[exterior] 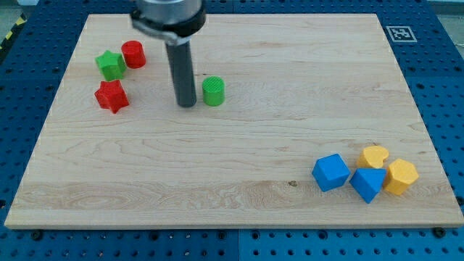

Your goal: Place the red star diagonally bottom left to the green circle

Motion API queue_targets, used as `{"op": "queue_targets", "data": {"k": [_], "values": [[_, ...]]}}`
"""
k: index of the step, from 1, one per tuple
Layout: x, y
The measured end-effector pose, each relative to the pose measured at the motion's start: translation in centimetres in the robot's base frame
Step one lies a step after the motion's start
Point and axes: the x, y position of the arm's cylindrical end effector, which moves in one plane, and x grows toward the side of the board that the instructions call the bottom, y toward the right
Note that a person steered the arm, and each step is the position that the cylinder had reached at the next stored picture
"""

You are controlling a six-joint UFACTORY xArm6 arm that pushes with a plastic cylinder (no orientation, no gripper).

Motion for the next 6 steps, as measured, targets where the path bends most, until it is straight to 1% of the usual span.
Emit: {"op": "queue_targets", "data": {"k": [1,2,3,4,5,6], "values": [[4.4,-3.6],[5.0,-10.9],[1.7,-16.8],[-1.3,-18.5],[-1.3,-18.4],[-3.8,-14.4]]}}
